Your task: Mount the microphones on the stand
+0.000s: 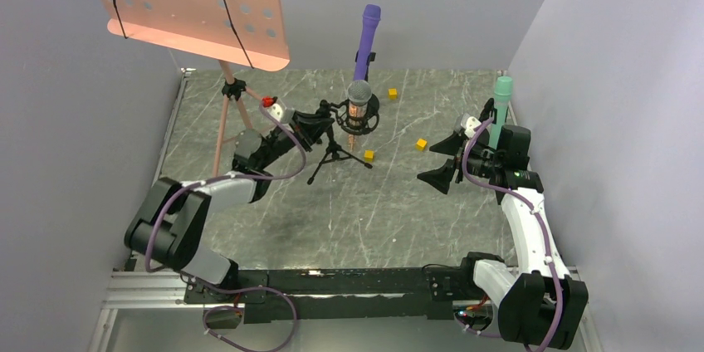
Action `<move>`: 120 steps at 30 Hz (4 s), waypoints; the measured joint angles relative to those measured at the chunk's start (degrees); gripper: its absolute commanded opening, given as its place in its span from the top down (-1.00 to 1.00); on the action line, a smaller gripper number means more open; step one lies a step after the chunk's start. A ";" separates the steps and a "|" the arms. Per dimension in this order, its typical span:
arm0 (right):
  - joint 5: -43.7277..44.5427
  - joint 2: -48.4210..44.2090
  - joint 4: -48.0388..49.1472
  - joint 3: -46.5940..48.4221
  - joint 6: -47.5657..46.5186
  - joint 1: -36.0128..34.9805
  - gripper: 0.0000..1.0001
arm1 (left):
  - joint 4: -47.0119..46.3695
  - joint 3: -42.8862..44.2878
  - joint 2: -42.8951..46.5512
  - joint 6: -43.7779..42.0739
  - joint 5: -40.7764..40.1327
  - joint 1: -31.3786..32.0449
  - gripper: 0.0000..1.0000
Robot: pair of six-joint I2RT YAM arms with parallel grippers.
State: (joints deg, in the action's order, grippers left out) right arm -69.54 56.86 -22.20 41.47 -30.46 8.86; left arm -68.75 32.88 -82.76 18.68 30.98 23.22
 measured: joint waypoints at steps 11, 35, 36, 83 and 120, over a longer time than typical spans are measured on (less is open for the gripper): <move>0.07 0.00 0.00 0.00 0.00 0.00 -0.99 | -0.20 17.55 -17.51 0.59 -3.93 6.32 1.00; 4.57 -1.09 -1.38 2.36 -0.63 0.85 -0.99 | 6.21 42.34 -39.60 -0.28 -13.73 15.08 1.00; 4.57 -1.09 -1.38 2.36 -0.63 0.85 -0.99 | 6.19 42.29 -39.60 -0.48 -14.49 15.37 1.00; 4.52 -1.09 -1.84 2.40 -1.66 0.85 -0.99 | 3.48 34.75 -37.44 -6.78 -25.79 23.12 0.00; 19.85 -8.00 -7.32 6.49 12.07 16.79 -1.00 | 69.33 2.69 43.01 -4.31 -9.11 -11.21 -0.99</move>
State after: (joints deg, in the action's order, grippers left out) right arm -49.69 48.86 -29.52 47.97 -18.39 25.65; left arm 0.58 35.57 -39.75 14.37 21.87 12.01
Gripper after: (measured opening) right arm 0.995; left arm 0.993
